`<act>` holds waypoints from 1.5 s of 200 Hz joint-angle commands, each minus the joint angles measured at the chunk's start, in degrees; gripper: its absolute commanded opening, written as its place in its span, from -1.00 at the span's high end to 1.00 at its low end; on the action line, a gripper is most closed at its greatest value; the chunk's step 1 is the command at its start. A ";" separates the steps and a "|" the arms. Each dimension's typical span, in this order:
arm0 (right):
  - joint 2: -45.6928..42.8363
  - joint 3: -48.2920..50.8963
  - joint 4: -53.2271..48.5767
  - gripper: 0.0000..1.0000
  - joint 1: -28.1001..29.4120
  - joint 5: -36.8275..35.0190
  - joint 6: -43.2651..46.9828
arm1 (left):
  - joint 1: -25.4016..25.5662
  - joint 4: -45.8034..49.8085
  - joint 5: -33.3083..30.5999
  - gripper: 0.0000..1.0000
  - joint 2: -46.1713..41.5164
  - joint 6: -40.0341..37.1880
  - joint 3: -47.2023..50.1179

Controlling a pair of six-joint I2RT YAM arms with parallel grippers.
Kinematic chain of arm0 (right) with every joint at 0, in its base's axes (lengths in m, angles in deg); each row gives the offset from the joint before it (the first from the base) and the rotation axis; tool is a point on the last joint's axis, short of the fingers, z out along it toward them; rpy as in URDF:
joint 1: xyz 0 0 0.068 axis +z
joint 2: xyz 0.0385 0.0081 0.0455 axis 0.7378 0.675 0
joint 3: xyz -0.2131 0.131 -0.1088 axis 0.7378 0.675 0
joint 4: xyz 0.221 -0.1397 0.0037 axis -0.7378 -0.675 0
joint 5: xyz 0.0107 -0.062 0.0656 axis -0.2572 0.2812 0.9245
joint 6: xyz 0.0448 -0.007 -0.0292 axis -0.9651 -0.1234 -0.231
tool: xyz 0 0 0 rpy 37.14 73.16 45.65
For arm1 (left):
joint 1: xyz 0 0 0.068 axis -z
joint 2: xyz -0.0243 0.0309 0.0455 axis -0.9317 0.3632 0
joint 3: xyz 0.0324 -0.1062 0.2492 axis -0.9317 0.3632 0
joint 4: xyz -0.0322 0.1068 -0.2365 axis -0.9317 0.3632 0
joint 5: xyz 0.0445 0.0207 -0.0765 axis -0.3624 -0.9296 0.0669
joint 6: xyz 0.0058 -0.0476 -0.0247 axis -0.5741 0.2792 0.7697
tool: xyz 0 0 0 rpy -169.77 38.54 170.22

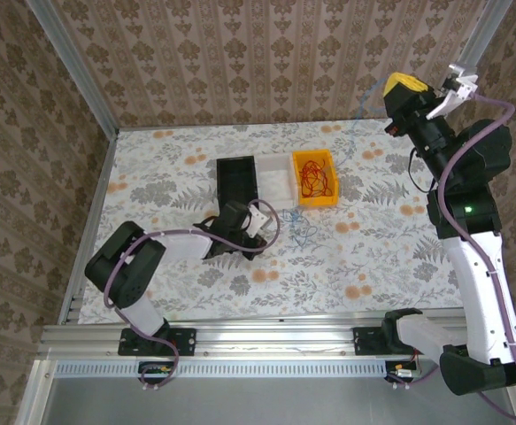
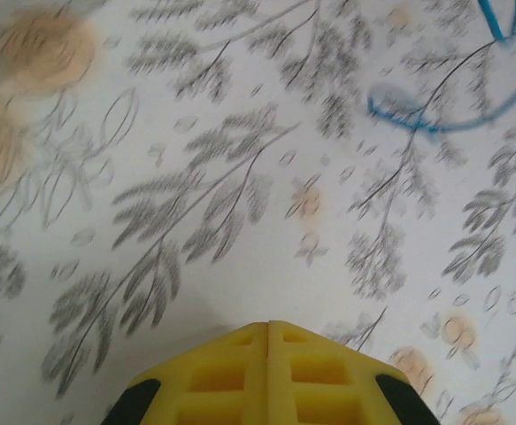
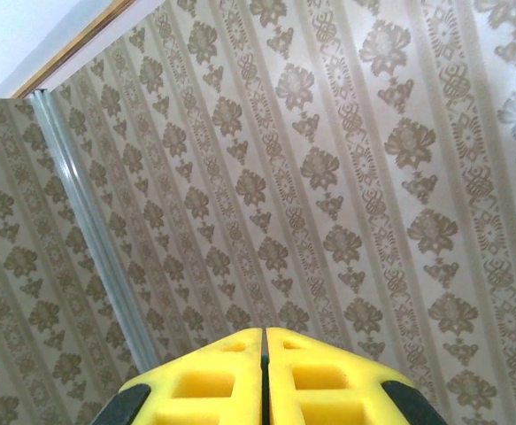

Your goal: Untangle the cables

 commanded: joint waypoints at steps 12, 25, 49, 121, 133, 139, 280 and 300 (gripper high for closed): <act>0.00 -2.90 1.39 0.83 -0.66 -5.92 3.09 | -1.05 -0.79 -6.15 1.00 -3.86 2.79 4.91; 0.65 -3.74 0.78 0.82 -0.85 -5.34 2.61 | -1.30 -1.09 -6.93 1.00 -4.71 3.23 6.31; 2.36 -4.07 0.53 0.82 -0.80 -0.61 0.52 | -0.94 -2.73 -6.72 0.94 -5.82 2.87 6.49; 2.57 -4.01 0.07 0.80 -0.14 8.50 -1.29 | 5.99 -5.68 -7.47 -0.30 -0.81 -6.44 -12.05; 2.66 -5.74 0.30 0.80 0.07 11.10 -1.55 | 6.61 -7.01 -5.55 -0.33 1.00 -7.19 -14.90; 2.66 -6.49 0.60 0.80 0.24 12.33 -1.85 | 6.98 -7.97 -4.72 -0.34 1.93 -7.82 -16.28; 5.74 -8.78 8.59 0.80 0.52 16.72 -12.74 | 9.29 -10.63 5.10 0.91 15.16 -9.29 -29.82; 5.56 -7.52 6.25 0.80 0.52 15.60 -11.55 | 7.75 -13.94 3.96 1.00 16.21 -5.87 -27.15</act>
